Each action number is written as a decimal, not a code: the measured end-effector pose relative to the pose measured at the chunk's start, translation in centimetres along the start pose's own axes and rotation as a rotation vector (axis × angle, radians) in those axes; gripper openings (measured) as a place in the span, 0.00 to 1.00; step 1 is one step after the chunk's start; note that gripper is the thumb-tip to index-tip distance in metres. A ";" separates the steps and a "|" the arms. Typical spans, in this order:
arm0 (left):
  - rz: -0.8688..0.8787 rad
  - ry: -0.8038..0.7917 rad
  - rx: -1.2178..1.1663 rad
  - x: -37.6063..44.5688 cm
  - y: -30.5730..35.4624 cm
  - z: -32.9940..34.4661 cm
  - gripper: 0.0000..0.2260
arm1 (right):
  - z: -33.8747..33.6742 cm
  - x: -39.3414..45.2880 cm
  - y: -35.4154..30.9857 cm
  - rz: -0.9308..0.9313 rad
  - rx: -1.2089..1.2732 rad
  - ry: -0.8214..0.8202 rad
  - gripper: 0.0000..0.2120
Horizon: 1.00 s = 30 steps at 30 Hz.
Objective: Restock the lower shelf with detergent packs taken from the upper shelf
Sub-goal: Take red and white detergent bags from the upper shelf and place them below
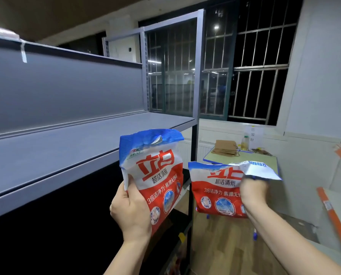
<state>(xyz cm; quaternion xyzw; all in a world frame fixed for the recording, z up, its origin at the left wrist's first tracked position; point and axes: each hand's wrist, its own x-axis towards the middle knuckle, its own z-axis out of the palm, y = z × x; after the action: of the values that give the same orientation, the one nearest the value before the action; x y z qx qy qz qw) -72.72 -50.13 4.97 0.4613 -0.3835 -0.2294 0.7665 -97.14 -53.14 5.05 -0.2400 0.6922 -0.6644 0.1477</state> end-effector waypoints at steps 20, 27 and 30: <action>0.115 0.197 -0.107 10.6 -2.6 20.4 0.16 | 12.5 21.0 -7.1 -0.203 0.092 0.007 0.10; 0.358 0.386 -0.032 18.0 1.0 23.9 0.16 | 18.8 24.0 -13.6 -0.260 0.342 -0.114 0.13; 0.437 0.480 0.129 20.7 1.8 24.7 0.17 | 22.3 24.0 -16.0 -0.259 0.435 -0.189 0.15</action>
<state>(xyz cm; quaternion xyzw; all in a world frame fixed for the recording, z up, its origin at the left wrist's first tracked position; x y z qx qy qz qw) -80.05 -77.03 21.29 0.4564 -0.2958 0.0805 0.8353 -103.47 -84.81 21.97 -0.3502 0.4798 -0.7855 0.1736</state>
